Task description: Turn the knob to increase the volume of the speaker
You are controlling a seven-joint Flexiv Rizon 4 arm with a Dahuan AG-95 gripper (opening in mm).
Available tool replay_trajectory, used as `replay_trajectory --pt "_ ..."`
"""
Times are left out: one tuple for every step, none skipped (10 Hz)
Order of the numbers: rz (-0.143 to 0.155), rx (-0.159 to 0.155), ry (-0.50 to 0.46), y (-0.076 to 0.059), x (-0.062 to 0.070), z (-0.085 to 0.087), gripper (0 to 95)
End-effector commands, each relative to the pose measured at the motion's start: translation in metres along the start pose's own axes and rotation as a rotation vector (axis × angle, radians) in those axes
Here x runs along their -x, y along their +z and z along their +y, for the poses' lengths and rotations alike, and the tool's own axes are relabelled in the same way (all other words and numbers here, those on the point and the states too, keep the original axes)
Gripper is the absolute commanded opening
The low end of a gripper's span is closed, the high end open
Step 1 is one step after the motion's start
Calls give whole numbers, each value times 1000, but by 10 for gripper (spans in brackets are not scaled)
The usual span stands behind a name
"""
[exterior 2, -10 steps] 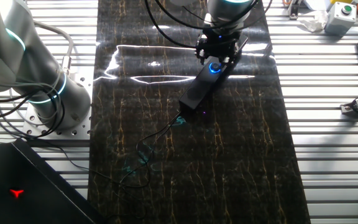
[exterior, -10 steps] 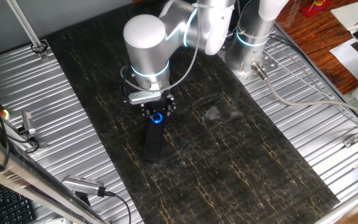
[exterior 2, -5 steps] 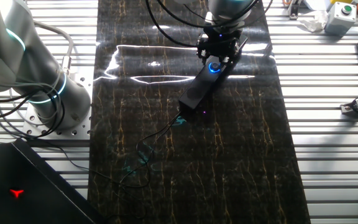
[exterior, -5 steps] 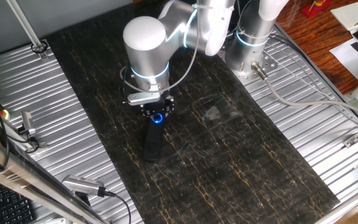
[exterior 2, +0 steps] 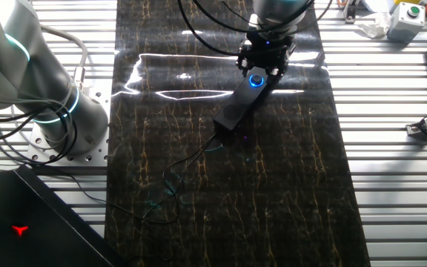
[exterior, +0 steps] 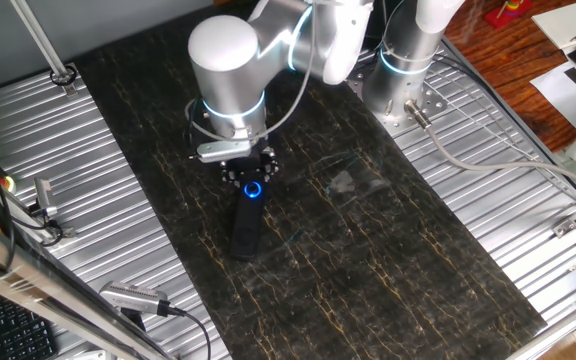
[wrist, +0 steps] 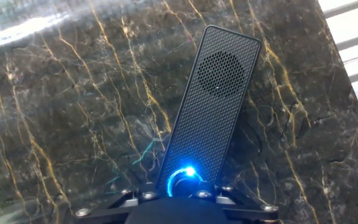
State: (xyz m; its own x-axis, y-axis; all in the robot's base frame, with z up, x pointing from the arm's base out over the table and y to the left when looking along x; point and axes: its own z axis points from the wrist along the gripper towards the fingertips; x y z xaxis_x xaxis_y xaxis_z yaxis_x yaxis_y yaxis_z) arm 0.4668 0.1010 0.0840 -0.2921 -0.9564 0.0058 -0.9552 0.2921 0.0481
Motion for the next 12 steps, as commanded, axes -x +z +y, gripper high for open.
replay_trajectory --pt "0 14 12 0 0 -1 570" --pt "8 23 41 0 0 -1 570" --pt "10 30 55 0 0 -1 570" --pt "11 34 57 0 0 -1 570" --pt "14 36 61 0 0 -1 570" --pt "13 36 66 0 0 -1 570" --pt "12 38 75 0 0 -1 570" --pt "12 38 77 0 0 -1 570" --pt "12 38 78 0 1 -1 570" --pt "15 36 85 2 3 -1 570" --pt "15 34 104 5 5 -1 570" --pt "13 33 107 7 6 -2 570"
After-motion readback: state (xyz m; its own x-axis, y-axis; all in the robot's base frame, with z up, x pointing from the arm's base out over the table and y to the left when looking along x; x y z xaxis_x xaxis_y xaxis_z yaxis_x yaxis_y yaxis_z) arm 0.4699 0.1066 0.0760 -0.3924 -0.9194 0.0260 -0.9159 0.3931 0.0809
